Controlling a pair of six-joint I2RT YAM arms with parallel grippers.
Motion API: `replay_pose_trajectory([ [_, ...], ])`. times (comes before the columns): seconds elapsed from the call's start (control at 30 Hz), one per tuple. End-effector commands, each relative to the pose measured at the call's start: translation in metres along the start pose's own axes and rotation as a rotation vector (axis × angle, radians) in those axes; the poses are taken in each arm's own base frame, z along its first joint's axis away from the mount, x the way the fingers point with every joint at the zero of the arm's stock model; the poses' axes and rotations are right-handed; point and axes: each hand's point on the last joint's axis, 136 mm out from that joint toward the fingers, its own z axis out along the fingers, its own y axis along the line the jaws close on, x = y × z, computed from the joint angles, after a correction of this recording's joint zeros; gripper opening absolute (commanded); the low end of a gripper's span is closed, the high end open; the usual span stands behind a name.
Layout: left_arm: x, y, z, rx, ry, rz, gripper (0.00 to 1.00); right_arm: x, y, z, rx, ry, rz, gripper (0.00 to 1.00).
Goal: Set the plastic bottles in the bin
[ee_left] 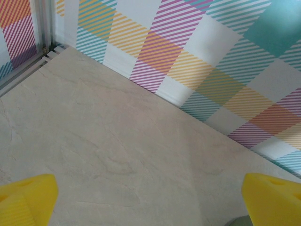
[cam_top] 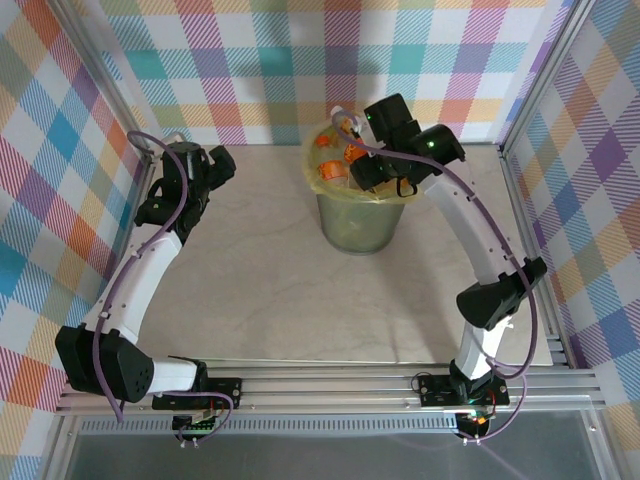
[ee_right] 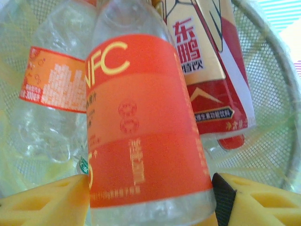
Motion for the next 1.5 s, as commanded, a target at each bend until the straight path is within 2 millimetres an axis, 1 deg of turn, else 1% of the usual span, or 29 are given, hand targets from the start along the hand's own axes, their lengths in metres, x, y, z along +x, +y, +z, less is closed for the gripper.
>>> replay_pose_trajectory([
  [0.0,-0.007,0.006,-0.008,-0.009,-0.027,0.002,1.0,-0.002,-0.006,-0.015,0.021,-0.048,0.021,0.67],
  [0.17,-0.008,0.006,-0.008,-0.009,-0.027,0.003,1.0,0.012,-0.006,-0.009,0.022,-0.024,0.029,0.62],
  [0.33,-0.007,0.004,-0.01,0.008,-0.023,0.002,1.0,0.023,-0.004,-0.008,0.017,-0.008,0.036,0.6],
  [0.37,-0.007,0.003,-0.011,0.011,-0.022,0.002,1.0,0.025,-0.004,-0.009,0.014,-0.008,0.039,0.61],
  [0.43,-0.006,0.003,-0.012,0.019,-0.019,0.004,1.0,0.028,-0.004,-0.012,0.014,-0.012,0.04,0.67],
  [0.6,-0.005,0.004,-0.013,0.024,-0.023,0.003,1.0,0.028,-0.006,-0.017,0.021,-0.026,0.043,0.76],
  [0.83,-0.005,-0.002,-0.015,0.056,-0.016,-0.003,1.0,0.013,-0.004,-0.036,-0.019,-0.087,0.055,0.87],
  [0.87,-0.006,-0.002,-0.017,0.06,-0.017,-0.005,1.0,0.009,-0.004,-0.038,-0.028,-0.098,0.089,0.87],
  [0.93,-0.006,-0.003,-0.017,0.063,-0.017,-0.008,1.0,0.003,-0.002,-0.043,-0.049,-0.116,0.1,0.86],
  [1.03,-0.006,-0.002,-0.018,0.063,-0.02,-0.014,1.0,-0.011,0.006,-0.043,-0.102,-0.148,0.123,0.81],
  [1.13,-0.006,-0.002,-0.018,0.062,-0.023,-0.02,1.0,-0.028,0.008,-0.034,-0.112,-0.17,0.146,0.76],
  [1.27,-0.003,-0.002,-0.016,0.063,-0.014,-0.021,1.0,-0.044,0.001,-0.014,-0.061,-0.177,0.158,0.76],
  [1.37,-0.004,-0.003,-0.016,0.071,-0.014,-0.022,1.0,-0.055,0.0,-0.004,-0.053,-0.186,0.163,0.76],
  [1.47,-0.003,-0.006,-0.016,0.087,-0.012,-0.022,1.0,-0.061,-0.001,0.008,-0.059,-0.183,0.177,0.76],
])
